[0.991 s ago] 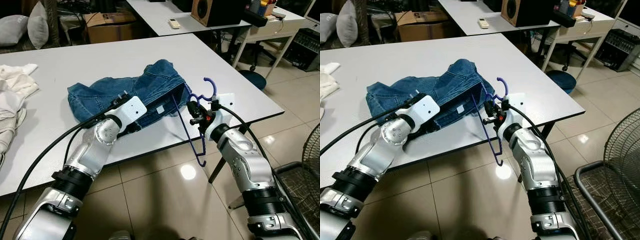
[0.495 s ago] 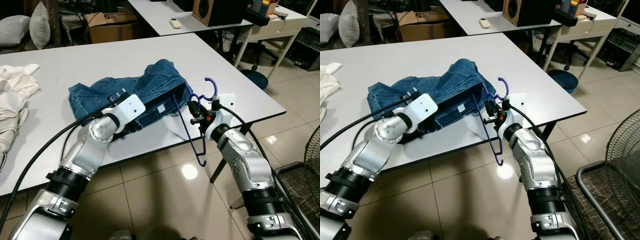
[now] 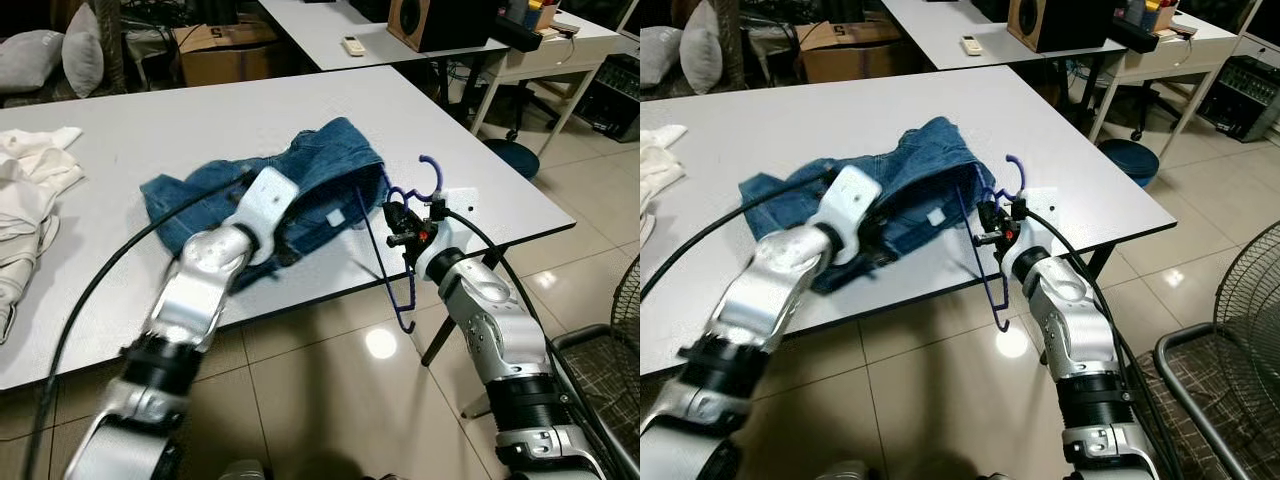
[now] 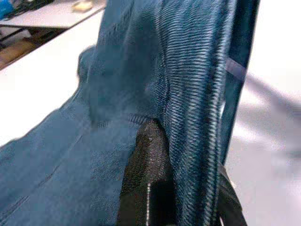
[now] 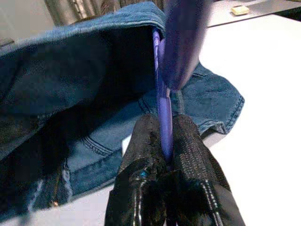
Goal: Hang hanger
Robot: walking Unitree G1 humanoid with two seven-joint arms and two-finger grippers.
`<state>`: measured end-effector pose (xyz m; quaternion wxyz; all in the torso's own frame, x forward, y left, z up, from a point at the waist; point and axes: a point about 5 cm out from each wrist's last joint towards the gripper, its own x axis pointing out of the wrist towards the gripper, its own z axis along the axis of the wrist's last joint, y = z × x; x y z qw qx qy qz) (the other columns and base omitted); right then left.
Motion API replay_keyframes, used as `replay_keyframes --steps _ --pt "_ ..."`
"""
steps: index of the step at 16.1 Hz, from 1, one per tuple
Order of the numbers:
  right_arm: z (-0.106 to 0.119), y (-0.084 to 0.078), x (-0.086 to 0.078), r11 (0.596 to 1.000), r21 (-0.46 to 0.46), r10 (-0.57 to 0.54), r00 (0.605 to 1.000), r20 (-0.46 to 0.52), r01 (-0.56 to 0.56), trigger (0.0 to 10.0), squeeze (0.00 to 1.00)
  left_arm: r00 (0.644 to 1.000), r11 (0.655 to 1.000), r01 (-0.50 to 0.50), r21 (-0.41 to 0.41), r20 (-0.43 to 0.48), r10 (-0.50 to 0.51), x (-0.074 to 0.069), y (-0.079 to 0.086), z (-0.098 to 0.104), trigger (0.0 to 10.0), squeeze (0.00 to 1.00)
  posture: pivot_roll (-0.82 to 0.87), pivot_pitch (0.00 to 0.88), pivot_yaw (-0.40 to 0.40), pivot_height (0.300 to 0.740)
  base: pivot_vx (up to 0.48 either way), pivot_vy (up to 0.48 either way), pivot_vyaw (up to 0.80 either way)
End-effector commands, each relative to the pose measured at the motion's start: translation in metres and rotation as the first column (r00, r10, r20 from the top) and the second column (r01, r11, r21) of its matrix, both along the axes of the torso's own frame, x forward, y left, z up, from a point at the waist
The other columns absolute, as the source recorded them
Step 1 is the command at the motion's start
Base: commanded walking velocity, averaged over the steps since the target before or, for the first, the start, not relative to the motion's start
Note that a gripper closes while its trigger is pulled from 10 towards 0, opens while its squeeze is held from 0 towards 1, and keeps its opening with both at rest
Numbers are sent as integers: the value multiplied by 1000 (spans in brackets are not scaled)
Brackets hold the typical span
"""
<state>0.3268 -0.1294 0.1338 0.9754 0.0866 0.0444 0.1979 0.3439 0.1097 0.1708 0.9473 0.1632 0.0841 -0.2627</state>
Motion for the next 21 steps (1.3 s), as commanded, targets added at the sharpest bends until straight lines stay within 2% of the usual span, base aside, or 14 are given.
replay_keyframes --steps 1,2,4,5,6,8,11,12,14,15,18,20,21 --pt "10 1 5 999 36 -10 999 34 9 10000 0 999 997 44 -57 34 -42 3 -9 19 0 0 118 0 22 740 0 0 0" --pt "12 5 7 998 60 -6 999 36 4 10000 0 997 990 78 -115 17 -76 5 -18 27 0 0 126 0 32 740 0 0 0" --pt "17 11 12 994 111 -14 999 36 10 10000 0 992 978 121 -168 -21 -127 6 -26 35 0 0 142 0 45 740 0 0 0" --pt "27 13 21 972 229 -50 998 26 43 10000 0 986 968 146 -202 -47 -158 7 -31 40 0 0 153 0 58 740 0 0 0" --pt "32 13 25 956 286 -69 997 23 60 10000 0 984 964 154 -216 -50 -168 8 -33 43 0 0 156 0 63 740 0 0 0" --pt "45 12 38 894 436 -109 994 -5 100 10000 0 978 950 178 -258 -60 -199 9 -40 51 0 0 160 0 67 740 0 0 0" --pt "50 9 46 826 546 -137 989 -48 141 10000 0 966 922 209 -326 -78 -247 6 -48 57 0 0 174 0 67 740 0 0 0" --pt "51 6 50 806 569 -153 986 -66 163 10000 0 953 879 223 -422 -94 -287 2 -55 65 0 0 177 0 61 740 0 0 0" --pt "50 4 54 796 576 -169 982 -84 186 10000 0 935 798 231 -557 -101 -341 -1 -61 82 0 0 177 0 58 740 0 0 0" --pt "49 4 54 791 581 -171 981 -89 191 10000 0 922 739 239 -630 -91 -376 -2 -65 94 0 0 176 0 56 740 0 0 0" --pt "49 4 55 777 597 -176 979 -101 201 10000 0 909 668 243 -703 -74 -410 -4 -70 108 0 0 177 0 52 740 0 0 0" --pt "50 4 58 732 644 -188 975 -122 222 10000 0 890 627 219 -747 -110 -442 -7 -83 115 0 0 181 0 48 740 0 0 0" --pt "51 3 59 725 651 -193 973 -123 226 10000 0 882 604 198 -772 -128 -453 -8 -87 116 0 0 182 0 49 740 0 0 0"
